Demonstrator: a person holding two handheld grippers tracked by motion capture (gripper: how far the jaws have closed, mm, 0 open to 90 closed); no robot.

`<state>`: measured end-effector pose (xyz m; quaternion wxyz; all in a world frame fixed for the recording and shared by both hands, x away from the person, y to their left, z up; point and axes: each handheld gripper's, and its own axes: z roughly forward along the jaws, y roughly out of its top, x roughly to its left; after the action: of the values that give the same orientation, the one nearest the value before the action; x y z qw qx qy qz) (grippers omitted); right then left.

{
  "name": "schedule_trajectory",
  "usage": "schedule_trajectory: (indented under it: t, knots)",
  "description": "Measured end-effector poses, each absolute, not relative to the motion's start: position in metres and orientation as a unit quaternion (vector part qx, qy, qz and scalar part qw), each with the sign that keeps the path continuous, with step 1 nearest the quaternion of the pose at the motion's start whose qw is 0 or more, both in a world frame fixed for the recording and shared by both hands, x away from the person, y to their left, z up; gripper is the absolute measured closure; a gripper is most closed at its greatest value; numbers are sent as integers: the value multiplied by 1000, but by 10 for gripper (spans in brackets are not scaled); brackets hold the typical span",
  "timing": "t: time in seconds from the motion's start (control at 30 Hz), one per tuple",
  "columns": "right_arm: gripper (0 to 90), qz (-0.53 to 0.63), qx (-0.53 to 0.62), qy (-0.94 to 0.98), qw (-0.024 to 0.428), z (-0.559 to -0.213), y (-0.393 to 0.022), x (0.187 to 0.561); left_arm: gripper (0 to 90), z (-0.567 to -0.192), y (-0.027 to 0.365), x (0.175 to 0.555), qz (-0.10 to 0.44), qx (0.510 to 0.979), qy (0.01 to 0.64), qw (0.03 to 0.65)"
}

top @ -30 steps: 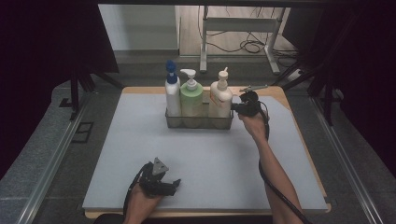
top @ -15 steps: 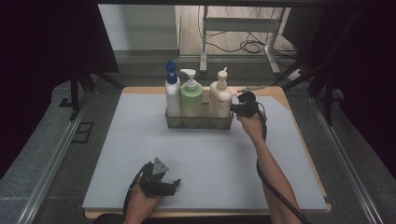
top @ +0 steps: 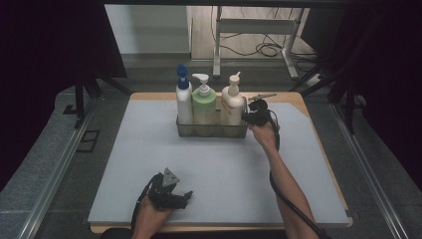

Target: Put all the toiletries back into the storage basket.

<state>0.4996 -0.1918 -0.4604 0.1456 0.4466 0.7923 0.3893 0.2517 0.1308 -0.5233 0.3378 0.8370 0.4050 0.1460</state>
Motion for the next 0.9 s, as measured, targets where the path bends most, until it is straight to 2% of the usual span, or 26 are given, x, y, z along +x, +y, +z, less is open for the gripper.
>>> schedule_trajectory:
  t: [0.9]
  knots:
    - [862,386,430,805,135,-468,-162,497,129,-523,131,252,146,836,405,338]
